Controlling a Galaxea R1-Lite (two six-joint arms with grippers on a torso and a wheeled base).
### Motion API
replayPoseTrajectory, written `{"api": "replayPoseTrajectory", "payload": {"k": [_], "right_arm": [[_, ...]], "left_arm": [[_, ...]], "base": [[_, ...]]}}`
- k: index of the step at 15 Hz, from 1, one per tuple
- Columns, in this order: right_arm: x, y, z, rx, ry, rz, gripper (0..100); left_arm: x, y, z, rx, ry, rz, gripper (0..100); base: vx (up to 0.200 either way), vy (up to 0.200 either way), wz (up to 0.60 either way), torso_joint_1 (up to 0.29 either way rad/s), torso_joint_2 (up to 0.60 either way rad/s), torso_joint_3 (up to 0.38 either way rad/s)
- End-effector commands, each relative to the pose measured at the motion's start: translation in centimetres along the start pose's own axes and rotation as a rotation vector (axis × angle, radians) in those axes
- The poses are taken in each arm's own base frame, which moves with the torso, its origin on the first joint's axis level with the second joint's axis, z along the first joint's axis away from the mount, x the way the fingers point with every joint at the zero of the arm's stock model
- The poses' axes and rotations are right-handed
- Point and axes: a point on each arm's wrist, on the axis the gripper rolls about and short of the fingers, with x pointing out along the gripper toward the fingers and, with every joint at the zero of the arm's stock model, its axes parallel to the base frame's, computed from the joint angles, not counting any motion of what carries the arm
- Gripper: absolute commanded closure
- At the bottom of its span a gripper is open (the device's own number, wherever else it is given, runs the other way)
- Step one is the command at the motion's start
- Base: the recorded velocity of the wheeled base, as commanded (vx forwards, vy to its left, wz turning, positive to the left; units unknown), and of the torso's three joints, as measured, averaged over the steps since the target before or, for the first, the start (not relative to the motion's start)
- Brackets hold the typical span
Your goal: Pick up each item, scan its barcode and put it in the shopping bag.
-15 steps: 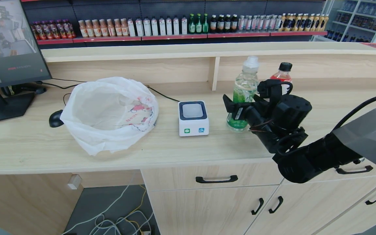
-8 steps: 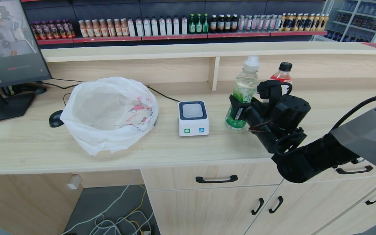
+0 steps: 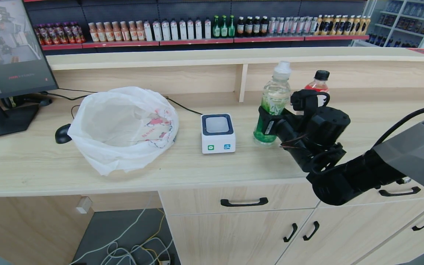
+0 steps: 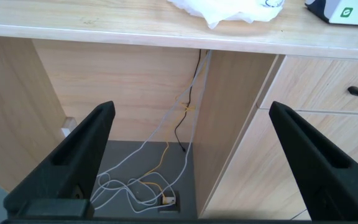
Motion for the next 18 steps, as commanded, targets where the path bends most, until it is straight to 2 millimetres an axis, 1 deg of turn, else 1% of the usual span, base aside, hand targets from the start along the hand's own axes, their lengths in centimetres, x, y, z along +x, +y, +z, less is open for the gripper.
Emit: {"api": "replayPoseTrajectory", "payload": {"k": [1,4,5,8,11,13,14,15,16,18], "right_arm": [[-0.2,0.2,1.0,0.006,-0.024,0.005,100],[-0.6,0.6,2.7,0.010,-0.038,0.014,100],[-0.9,1.1,4.2,0.008,-0.045,0.026,100],[-1.3,1.4,6.7,-0.058,-0.099,0.023,100],[-2.8,1.8,9.1,-0.094,-0.135,0.008,100],[-4.8,2.3,10.8,-0.110,-0.125,-0.005,100],[-5.8,2.6,11.3,-0.108,-0.117,-0.017,100],[-6.8,3.0,11.4,-0.101,-0.103,-0.023,100],[-7.8,4.0,10.9,-0.084,-0.085,0.006,100],[-9.8,4.4,10.6,-0.106,-0.059,0.022,100]], "left_arm": [[0.0,0.0,0.0,-0.001,0.000,0.001,0],[0.0,0.0,0.0,-0.001,0.000,0.001,0],[0.0,0.0,0.0,-0.001,0.000,0.001,0],[0.0,0.0,0.0,-0.001,0.000,0.001,0],[0.0,0.0,0.0,-0.001,0.000,0.001,0],[0.0,0.0,0.0,-0.001,0.000,0.001,0],[0.0,0.0,0.0,-0.001,0.000,0.001,0],[0.0,0.0,0.0,-0.001,0.000,0.001,0],[0.0,0.0,0.0,-0.001,0.000,0.001,0],[0.0,0.0,0.0,-0.001,0.000,0.001,0]], "base": [[0.000,0.000,0.00,0.000,0.00,0.000],[0.000,0.000,0.00,0.000,0.00,0.000],[0.000,0.000,0.00,0.000,0.00,0.000],[0.000,0.000,0.00,0.000,0.00,0.000],[0.000,0.000,0.00,0.000,0.00,0.000],[0.000,0.000,0.00,0.000,0.00,0.000],[0.000,0.000,0.00,0.000,0.00,0.000],[0.000,0.000,0.00,0.000,0.00,0.000],[0.000,0.000,0.00,0.000,0.00,0.000],[0.000,0.000,0.00,0.000,0.00,0.000]]}}
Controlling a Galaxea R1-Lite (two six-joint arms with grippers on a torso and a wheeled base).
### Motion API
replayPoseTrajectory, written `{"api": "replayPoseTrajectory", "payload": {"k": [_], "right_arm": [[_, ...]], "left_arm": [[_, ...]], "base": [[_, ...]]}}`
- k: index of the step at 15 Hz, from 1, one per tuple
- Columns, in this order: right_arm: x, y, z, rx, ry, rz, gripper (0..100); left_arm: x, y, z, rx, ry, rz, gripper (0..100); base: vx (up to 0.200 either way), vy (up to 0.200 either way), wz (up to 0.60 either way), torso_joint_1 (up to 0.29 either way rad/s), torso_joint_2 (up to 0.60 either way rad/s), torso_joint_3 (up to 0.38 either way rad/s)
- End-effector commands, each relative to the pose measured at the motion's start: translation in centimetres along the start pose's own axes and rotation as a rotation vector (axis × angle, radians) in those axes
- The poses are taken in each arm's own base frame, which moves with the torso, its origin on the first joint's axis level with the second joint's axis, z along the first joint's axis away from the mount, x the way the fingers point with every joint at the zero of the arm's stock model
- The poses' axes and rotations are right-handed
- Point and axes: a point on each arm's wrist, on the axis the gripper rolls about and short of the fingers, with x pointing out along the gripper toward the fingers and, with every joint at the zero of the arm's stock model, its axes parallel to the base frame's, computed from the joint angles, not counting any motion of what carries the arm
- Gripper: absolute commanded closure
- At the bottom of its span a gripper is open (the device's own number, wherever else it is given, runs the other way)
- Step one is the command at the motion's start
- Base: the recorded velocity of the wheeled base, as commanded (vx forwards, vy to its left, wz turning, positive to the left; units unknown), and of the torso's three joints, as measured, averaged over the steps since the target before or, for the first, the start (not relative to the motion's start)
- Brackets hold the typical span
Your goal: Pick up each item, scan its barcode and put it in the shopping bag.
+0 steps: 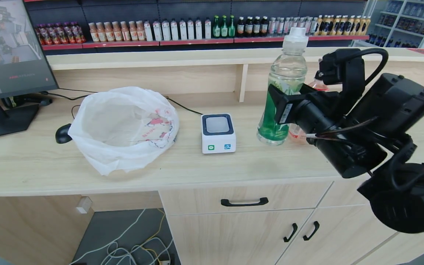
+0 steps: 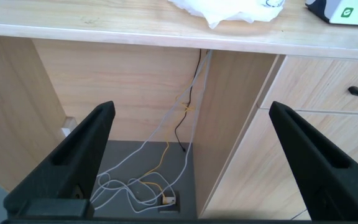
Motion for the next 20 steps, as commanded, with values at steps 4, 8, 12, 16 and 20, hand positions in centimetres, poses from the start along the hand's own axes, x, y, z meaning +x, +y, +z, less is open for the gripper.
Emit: {"api": "replayPoseTrajectory", "payload": {"k": [4,8,12,16,20], "right_arm": [[-4.2,2.4,1.3,0.015,0.018,0.057,100],[-5.9,3.3,1.1,0.018,0.043,0.110,100],[-8.1,3.7,0.8,0.058,0.049,0.178,100],[-8.8,3.4,0.9,0.169,0.046,0.221,100],[-9.4,3.0,-0.2,0.275,0.095,0.322,100]], "left_arm": [[0.0,0.0,0.0,-0.001,0.000,0.001,0],[0.0,0.0,0.0,-0.001,0.000,0.001,0],[0.0,0.0,0.0,-0.001,0.000,0.001,0],[0.0,0.0,0.0,-0.001,0.000,0.001,0],[0.0,0.0,0.0,-0.001,0.000,0.001,0]], "base": [[0.000,0.000,0.00,0.000,0.00,0.000],[0.000,0.000,0.00,0.000,0.00,0.000],[0.000,0.000,0.00,0.000,0.00,0.000],[0.000,0.000,0.00,0.000,0.00,0.000],[0.000,0.000,0.00,0.000,0.00,0.000]]}}
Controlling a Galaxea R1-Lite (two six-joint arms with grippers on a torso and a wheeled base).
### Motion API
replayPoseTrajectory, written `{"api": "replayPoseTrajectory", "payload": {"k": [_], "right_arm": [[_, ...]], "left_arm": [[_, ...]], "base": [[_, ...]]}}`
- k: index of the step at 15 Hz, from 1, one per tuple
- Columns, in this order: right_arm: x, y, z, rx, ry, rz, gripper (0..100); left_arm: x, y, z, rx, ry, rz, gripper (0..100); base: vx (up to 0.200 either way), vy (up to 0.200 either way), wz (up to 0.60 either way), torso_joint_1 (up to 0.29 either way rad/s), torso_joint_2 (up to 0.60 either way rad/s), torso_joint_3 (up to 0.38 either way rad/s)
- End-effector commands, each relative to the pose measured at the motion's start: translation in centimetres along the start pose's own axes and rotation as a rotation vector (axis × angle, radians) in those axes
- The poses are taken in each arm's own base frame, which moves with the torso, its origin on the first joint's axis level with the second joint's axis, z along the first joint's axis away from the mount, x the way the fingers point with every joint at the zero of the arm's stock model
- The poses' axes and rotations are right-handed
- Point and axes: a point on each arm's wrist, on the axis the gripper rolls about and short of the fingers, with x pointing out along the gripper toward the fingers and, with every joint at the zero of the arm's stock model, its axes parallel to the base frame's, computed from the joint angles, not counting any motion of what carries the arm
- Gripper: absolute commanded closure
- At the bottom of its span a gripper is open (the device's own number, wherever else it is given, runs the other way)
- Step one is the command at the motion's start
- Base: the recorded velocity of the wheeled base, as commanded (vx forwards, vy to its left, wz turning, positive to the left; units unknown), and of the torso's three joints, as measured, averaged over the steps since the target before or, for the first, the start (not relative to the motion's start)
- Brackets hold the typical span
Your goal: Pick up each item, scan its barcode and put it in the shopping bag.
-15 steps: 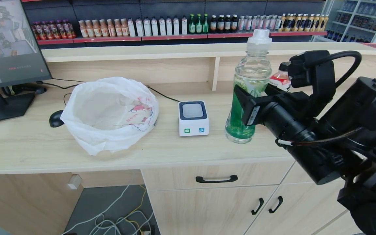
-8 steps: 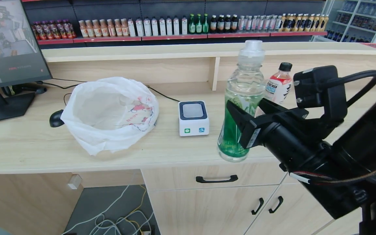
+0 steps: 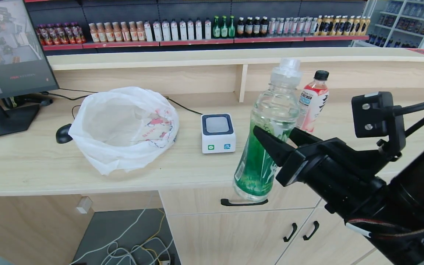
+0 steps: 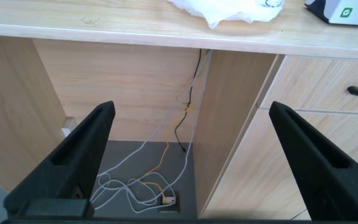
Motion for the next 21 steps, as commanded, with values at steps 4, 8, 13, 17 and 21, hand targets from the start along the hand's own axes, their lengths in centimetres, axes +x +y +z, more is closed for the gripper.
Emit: {"api": "replayPoseTrajectory", "payload": {"k": [4,8,13,17,21], "right_arm": [[0.5,-0.3,0.7,0.145,-0.028,0.244,100],[0.6,0.2,-0.3,0.308,-0.065,0.498,100],[0.4,0.2,0.5,0.430,-0.052,0.545,100],[-1.0,-0.1,1.5,0.536,-0.043,0.557,100],[-1.7,-0.2,2.3,0.627,-0.037,0.569,100]], "left_arm": [[0.0,0.0,0.0,0.001,0.000,0.001,0],[0.0,0.0,0.0,-0.001,0.000,0.001,0],[0.0,0.0,0.0,-0.001,0.000,0.001,0],[0.0,0.0,0.0,-0.001,0.000,0.001,0],[0.0,0.0,0.0,-0.001,0.000,0.001,0]], "base": [[0.000,0.000,0.00,0.000,0.00,0.000],[0.000,0.000,0.00,0.000,0.00,0.000],[0.000,0.000,0.00,0.000,0.00,0.000],[0.000,0.000,0.00,0.000,0.00,0.000],[0.000,0.000,0.00,0.000,0.00,0.000]]}}
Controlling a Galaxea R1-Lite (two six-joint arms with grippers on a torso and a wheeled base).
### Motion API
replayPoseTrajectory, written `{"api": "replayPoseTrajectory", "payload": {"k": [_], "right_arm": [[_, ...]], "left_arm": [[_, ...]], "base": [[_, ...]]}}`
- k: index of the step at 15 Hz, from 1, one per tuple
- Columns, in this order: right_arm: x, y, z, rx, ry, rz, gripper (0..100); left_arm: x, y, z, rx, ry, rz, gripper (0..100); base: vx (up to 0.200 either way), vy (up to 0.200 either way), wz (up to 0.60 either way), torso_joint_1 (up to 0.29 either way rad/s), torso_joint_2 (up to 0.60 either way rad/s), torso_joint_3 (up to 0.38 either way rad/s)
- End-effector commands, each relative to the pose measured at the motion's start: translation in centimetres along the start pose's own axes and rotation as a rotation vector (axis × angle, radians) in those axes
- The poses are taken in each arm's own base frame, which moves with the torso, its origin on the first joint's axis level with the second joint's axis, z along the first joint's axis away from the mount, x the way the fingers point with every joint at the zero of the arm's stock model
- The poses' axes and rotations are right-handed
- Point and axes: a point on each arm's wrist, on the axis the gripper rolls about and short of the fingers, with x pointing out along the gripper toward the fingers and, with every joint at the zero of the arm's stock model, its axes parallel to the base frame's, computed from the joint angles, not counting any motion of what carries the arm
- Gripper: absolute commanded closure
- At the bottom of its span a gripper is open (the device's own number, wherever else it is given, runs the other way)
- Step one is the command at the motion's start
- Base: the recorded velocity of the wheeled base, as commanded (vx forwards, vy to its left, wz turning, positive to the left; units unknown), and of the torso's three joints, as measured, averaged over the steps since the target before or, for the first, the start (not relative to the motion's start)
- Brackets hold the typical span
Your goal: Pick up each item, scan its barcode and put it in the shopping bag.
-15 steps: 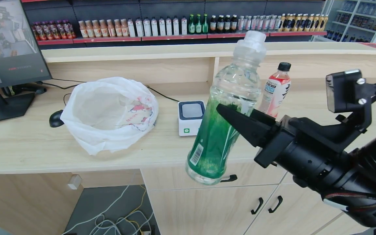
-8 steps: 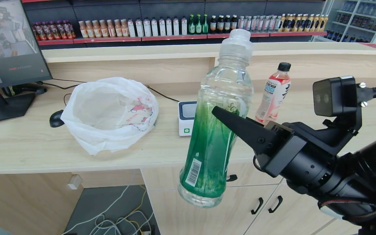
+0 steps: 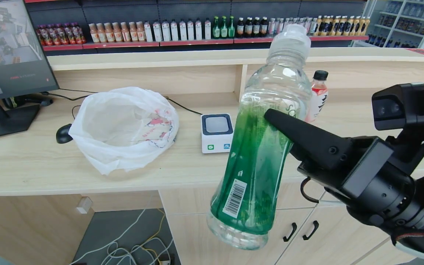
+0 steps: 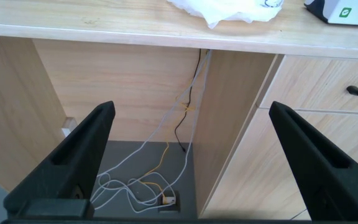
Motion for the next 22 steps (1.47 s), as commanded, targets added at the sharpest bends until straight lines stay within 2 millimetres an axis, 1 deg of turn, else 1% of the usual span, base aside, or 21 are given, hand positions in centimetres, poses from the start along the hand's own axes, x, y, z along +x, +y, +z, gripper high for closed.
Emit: {"api": "replayPoseTrajectory", "payload": {"k": [1,6,9,12,22], "right_arm": [[-0.2,0.5,0.4,0.011,-0.012,0.013,100],[-0.5,0.7,0.6,0.059,-0.017,0.018,100],[-1.0,1.2,1.0,0.096,-0.025,0.027,100],[-1.9,1.4,0.9,0.124,-0.018,0.020,100],[-1.8,1.4,0.9,0.132,-0.019,0.021,100]], "left_arm": [[0.0,0.0,0.0,-0.001,0.000,0.001,0],[0.0,0.0,0.0,-0.001,0.000,0.001,0],[0.0,0.0,0.0,-0.001,0.000,0.001,0],[0.0,0.0,0.0,-0.001,0.000,0.001,0],[0.0,0.0,0.0,-0.001,0.000,0.001,0]], "base": [[0.000,0.000,0.00,0.000,0.00,0.000],[0.000,0.000,0.00,0.000,0.00,0.000],[0.000,0.000,0.00,0.000,0.00,0.000],[0.000,0.000,0.00,0.000,0.00,0.000],[0.000,0.000,0.00,0.000,0.00,0.000]]}}
